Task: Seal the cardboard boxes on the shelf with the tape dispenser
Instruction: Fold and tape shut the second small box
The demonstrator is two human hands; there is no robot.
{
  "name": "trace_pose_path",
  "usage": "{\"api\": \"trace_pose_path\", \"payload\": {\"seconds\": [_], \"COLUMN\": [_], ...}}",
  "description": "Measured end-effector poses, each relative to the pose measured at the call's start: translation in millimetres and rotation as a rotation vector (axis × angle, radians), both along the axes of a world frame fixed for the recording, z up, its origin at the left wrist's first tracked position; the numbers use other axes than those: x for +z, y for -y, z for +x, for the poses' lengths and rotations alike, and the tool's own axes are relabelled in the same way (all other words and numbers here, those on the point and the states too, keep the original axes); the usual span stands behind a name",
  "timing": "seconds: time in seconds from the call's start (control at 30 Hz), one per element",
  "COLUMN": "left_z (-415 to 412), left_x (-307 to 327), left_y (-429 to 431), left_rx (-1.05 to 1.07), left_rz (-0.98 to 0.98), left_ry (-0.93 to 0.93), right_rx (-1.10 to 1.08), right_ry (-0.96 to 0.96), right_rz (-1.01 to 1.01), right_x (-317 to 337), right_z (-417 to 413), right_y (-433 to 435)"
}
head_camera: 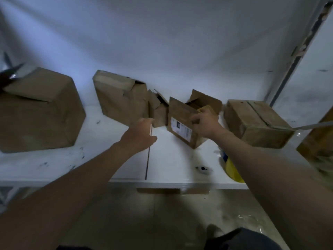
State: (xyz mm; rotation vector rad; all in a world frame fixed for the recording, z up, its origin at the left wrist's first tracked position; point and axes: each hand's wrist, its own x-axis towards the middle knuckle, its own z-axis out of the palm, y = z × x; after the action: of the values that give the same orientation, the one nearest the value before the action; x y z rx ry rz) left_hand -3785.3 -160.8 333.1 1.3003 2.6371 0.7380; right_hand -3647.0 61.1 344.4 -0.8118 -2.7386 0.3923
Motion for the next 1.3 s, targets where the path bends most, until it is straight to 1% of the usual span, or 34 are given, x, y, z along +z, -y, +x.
{"api": "trace_pose_path", "payload": {"seconds": [0.13, 0.27, 0.37, 0.43, 0.57, 0.7, 0.73, 0.8, 0.87, 0.97, 1.03, 1.1, 1.13, 1.23, 1.3], "left_z": [-9.4, -13.4, -18.2, -20.6, -19.5, -16.3, -16.7, -17.2, -18.1, -22.0, -23.2, -24.8, -25.7, -27.5, -29.1], "left_x": [-15.9, -25.3, -26.3, -26.5, -27.2, -25.6, -25.8, -26.2, -28.4, -32.6, -32.6, -34.2, -35.8, -40.9, -44.9], "left_y": [34.7, 58.2, 70.3, 78.4, 98.4, 117.7, 122.6, 130.8, 135.3, 136.7, 137.5, 137.2, 136.5, 132.3, 129.5], "left_rx": [0.076, 0.138, 0.172, 0.183, 0.187, 0.085, 0.065, 0.058, 0.077, 0.130, 0.180, 0.250, 0.281, 0.366, 0.401], "left_rz": [0.052, 0.143, 0.226, 0.285, 0.352, 0.340, 0.342, 0.324, 0.272, 0.228, 0.282, 0.358, 0.397, 0.484, 0.470], "left_ry": [0.078, 0.148, 0.182, 0.194, 0.213, 0.145, 0.146, 0.210, 0.283, 0.291, 0.372, 0.474, 0.495, 0.467, 0.416], "right_rx": [0.001, -0.017, -0.034, 0.062, 0.261, 0.379, 0.401, 0.443, 0.472, 0.419, 0.393, 0.372, 0.338, 0.228, 0.198], "right_ry": [-0.105, -0.302, -0.449, -0.509, -0.555, -0.610, -0.623, -0.643, -0.648, -0.624, -0.618, -0.561, -0.521, -0.421, -0.352], "right_rz": [-0.212, -0.226, -0.143, -0.142, -0.158, -0.282, -0.327, -0.402, -0.408, -0.387, -0.296, -0.146, -0.113, -0.081, -0.077], "right_x": [-24.6, -24.1, -24.3, -29.2, -43.6, -52.9, -54.7, -56.7, -58.3, -55.3, -54.2, -59.0, -61.7, -66.9, -70.5], "right_z": [-25.5, -7.0, 15.5, 25.6, 34.0, 30.4, 28.5, 27.0, 26.3, 23.7, 19.9, 11.6, 6.5, -5.5, -11.0], "right_y": [1.0, 31.2, 64.7, 84.7, 118.6, 140.5, 143.3, 144.6, 142.0, 137.4, 136.2, 134.8, 134.1, 136.4, 140.0]}}
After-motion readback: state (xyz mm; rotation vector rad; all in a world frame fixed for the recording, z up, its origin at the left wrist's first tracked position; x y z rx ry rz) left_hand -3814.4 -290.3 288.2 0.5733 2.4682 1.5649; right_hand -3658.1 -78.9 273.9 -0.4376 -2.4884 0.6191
